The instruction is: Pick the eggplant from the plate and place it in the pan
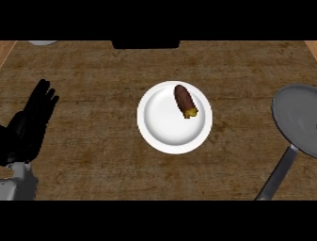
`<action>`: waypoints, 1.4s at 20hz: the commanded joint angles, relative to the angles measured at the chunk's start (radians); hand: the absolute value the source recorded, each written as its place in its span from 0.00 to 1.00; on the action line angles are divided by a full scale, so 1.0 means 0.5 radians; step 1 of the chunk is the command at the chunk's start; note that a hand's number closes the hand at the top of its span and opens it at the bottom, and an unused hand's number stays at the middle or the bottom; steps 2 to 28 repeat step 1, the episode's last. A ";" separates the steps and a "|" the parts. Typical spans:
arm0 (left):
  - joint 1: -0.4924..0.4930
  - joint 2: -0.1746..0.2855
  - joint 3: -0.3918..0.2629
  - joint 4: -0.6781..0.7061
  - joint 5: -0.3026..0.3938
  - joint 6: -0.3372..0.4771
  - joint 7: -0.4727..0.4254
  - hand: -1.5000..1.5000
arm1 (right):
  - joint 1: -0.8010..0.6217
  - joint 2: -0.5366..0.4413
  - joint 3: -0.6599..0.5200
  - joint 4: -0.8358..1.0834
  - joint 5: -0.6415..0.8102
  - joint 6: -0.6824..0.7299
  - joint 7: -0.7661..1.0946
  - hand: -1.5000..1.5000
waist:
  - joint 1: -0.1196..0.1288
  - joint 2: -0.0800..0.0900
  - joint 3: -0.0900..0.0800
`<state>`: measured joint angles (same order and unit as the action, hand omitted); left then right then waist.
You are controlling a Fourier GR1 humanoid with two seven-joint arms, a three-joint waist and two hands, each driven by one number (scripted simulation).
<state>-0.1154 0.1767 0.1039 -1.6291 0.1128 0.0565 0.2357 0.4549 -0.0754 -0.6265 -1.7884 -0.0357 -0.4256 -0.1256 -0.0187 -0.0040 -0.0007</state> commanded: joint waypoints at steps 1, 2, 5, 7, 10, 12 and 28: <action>-0.093 -0.028 0.015 0.127 -0.006 0.008 -0.031 0.50 | 0.265 0.143 0.104 -0.322 0.029 -0.025 0.081 0.00 | 0.014 0.007 0.000; -0.093 -0.028 0.015 0.127 -0.006 0.008 -0.031 0.50 | 0.265 0.143 0.104 -0.322 0.029 -0.025 0.081 0.00 | 0.014 0.007 0.000; -0.093 -0.028 0.015 0.127 -0.006 0.008 -0.031 0.50 | 0.265 0.143 0.104 -0.322 0.029 -0.025 0.081 0.00 | 0.014 0.007 0.000; -0.093 -0.028 0.015 0.127 -0.006 0.008 -0.031 0.50 | 0.265 0.143 0.104 -0.322 0.029 -0.025 0.081 0.00 | 0.014 0.007 0.000; -0.093 -0.028 0.015 0.127 -0.006 0.008 -0.031 0.50 | 0.265 0.143 0.104 -0.322 0.029 -0.025 0.081 0.00 | 0.014 0.007 0.000; -0.093 -0.028 0.015 0.127 -0.006 0.008 -0.031 0.50 | 0.265 0.143 0.104 -0.322 0.029 -0.025 0.081 0.00 | 0.014 0.007 0.000; -0.093 -0.028 0.015 0.127 -0.006 0.008 -0.031 0.50 | 0.265 0.143 0.104 -0.322 0.029 -0.025 0.081 0.00 | 0.014 0.007 0.000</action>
